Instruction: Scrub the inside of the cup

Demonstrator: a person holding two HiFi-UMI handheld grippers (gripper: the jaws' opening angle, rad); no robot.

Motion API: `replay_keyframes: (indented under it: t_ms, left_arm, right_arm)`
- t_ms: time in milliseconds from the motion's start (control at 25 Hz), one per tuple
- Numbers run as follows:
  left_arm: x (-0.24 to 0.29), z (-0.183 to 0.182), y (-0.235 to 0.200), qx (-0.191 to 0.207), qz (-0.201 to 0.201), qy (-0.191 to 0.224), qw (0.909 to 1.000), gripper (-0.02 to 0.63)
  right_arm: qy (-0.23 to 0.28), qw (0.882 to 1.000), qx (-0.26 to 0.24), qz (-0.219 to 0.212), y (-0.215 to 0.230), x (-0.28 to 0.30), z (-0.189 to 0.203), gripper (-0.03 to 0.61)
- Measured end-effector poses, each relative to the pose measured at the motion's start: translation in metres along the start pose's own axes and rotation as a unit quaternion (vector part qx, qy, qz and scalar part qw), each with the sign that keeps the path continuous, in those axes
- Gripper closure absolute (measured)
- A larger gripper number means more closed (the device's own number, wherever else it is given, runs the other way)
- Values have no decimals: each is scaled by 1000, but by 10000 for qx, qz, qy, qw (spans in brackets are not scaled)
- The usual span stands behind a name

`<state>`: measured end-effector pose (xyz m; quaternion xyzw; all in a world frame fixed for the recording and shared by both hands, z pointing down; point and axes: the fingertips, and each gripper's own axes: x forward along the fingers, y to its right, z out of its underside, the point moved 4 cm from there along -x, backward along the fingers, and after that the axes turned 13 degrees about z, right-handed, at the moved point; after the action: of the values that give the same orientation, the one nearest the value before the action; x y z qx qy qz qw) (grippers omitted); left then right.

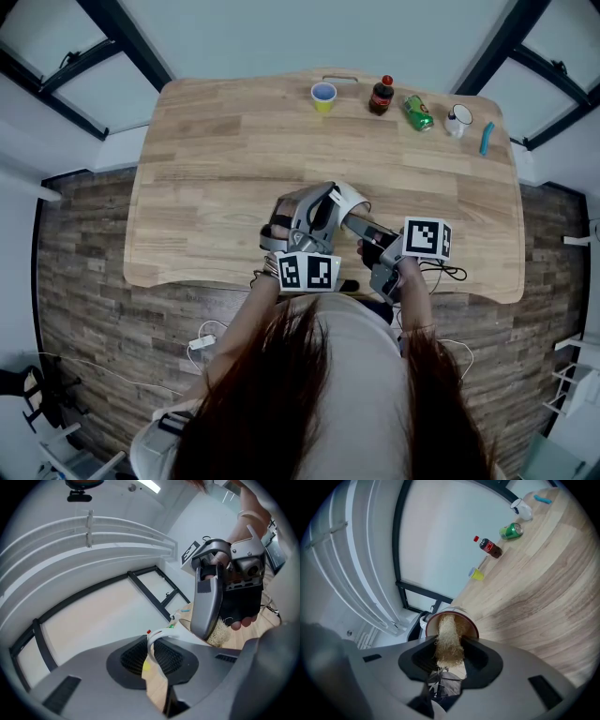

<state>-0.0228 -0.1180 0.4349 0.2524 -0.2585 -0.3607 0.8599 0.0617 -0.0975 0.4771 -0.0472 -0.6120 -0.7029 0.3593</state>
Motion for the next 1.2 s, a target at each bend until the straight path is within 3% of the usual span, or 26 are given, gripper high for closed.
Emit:
replay_keyframes:
  t_ms: [720, 1200]
  left_arm:
    - [-4, 1, -7, -173, -193, 87, 9996, 568]
    - [-5, 1, -12, -220, -285, 102, 9993, 568]
  right_arm:
    - [33, 9882, 1262, -872, 1, -1, -2, 431]
    - [1, 9582, 2358, -1617, 0, 1, -1, 431]
